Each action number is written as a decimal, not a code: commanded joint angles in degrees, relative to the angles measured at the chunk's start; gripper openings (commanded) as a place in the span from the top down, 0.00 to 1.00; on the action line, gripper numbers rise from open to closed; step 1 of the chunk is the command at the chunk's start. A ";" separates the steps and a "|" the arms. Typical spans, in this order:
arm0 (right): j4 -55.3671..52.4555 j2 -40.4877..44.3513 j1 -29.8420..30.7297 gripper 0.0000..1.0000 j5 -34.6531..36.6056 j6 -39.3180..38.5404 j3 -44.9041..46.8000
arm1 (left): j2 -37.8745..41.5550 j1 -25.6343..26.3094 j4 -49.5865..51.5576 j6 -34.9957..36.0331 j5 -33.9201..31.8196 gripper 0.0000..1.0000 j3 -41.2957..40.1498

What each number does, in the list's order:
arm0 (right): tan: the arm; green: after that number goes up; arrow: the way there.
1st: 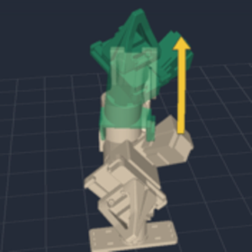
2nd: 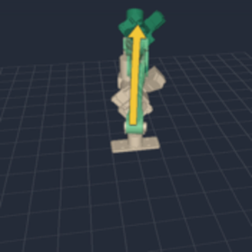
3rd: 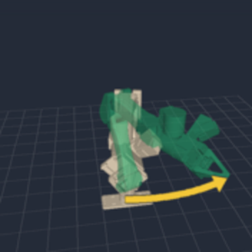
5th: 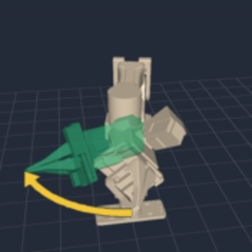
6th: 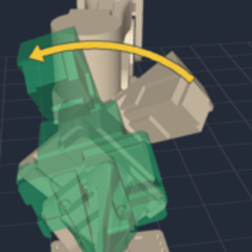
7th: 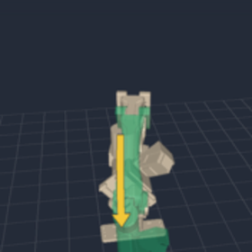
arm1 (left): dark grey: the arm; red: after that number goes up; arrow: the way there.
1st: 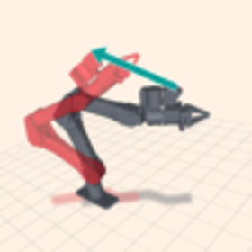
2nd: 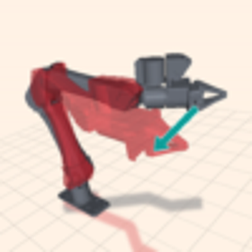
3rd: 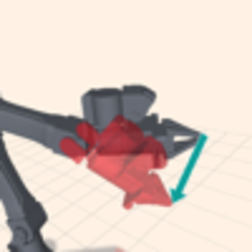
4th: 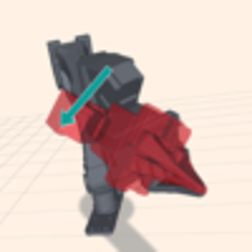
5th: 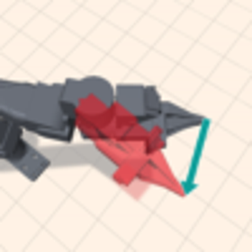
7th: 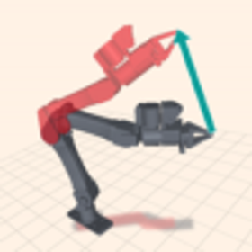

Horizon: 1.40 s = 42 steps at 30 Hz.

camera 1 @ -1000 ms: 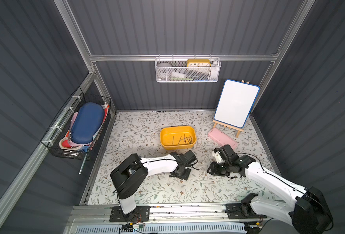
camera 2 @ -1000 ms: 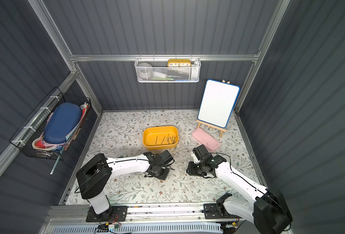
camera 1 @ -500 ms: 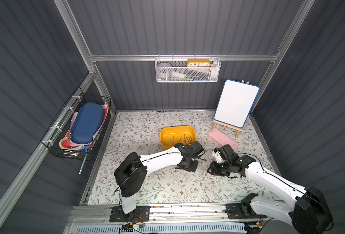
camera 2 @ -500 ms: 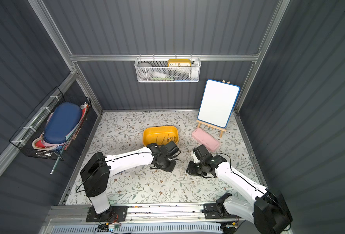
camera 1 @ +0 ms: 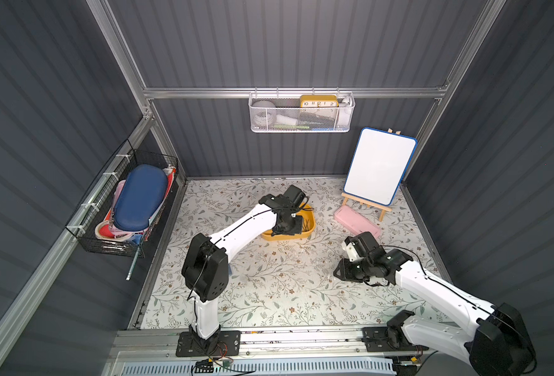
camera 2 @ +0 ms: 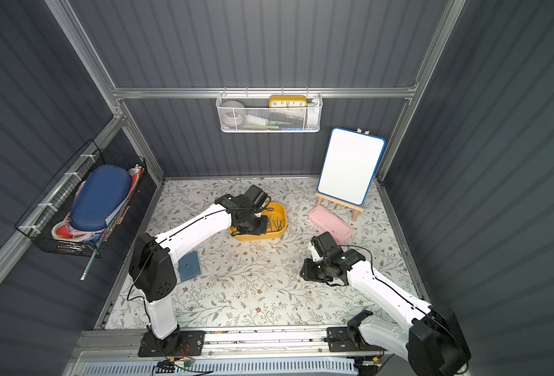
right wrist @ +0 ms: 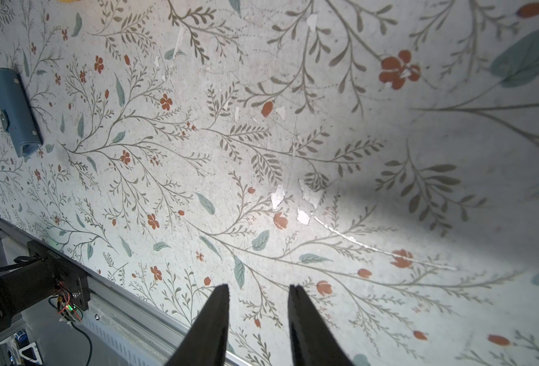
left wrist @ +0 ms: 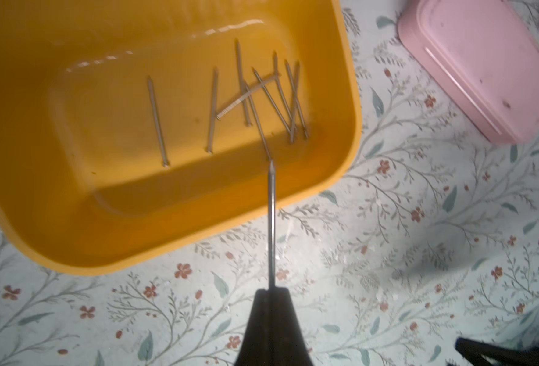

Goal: Put the nails on the desktop into the storage box
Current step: Place the nail in the storage box.

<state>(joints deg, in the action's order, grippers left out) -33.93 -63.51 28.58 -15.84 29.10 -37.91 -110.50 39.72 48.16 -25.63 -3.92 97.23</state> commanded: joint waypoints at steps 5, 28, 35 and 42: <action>-1.55 1.17 -0.52 0.64 -0.16 -1.05 0.36 | -9.18 -4.04 -2.41 4.17 2.32 1.00 5.55; -0.80 0.75 -0.71 0.64 -1.24 -0.80 1.40 | -18.23 -7.21 -7.02 2.43 3.30 0.90 8.68; -0.34 0.44 -0.68 0.64 -1.57 -0.61 1.27 | -15.87 -7.15 -7.29 2.60 2.96 0.70 9.55; -0.80 1.44 -0.68 0.64 -0.62 -0.84 -0.48 | -7.30 -7.03 -5.95 3.30 0.47 0.63 11.18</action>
<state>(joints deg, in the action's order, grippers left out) -34.24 -62.81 28.16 -16.88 28.64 -37.08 -125.29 32.64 41.54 -23.27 -1.85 105.36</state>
